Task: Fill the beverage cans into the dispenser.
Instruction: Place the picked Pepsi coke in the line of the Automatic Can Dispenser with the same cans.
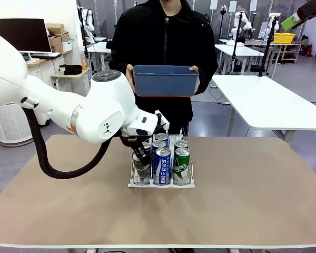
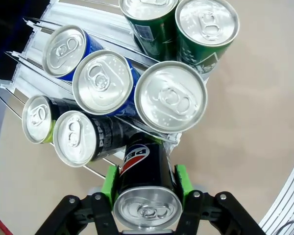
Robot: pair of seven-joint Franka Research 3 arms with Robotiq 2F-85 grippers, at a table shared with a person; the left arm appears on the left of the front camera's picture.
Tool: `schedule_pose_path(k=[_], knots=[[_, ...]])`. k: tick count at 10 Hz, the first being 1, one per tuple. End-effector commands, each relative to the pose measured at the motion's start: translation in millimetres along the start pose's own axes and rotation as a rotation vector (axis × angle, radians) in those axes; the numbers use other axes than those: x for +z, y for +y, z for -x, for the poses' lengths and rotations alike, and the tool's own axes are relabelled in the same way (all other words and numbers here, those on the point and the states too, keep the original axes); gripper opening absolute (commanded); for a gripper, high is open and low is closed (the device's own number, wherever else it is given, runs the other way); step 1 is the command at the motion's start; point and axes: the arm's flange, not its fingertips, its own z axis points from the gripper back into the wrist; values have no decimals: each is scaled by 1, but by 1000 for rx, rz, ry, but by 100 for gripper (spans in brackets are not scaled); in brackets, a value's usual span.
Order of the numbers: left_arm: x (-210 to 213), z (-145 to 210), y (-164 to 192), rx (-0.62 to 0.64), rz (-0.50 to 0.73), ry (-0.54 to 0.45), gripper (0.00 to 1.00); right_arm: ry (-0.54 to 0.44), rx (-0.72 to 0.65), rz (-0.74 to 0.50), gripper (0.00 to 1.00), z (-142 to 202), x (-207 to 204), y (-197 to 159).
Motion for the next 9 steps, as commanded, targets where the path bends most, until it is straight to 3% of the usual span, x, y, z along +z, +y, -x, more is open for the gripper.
schedule_pose_path(k=[1, 9], knots=[[-6, -5, -1, -9, 64, 30, 58, 1, -1, -4, 100, 1, -1, 0], [-23, -1, -2, -5, 205, 101, 58, 1, -1, -4, 100, 1, -1, 0]])
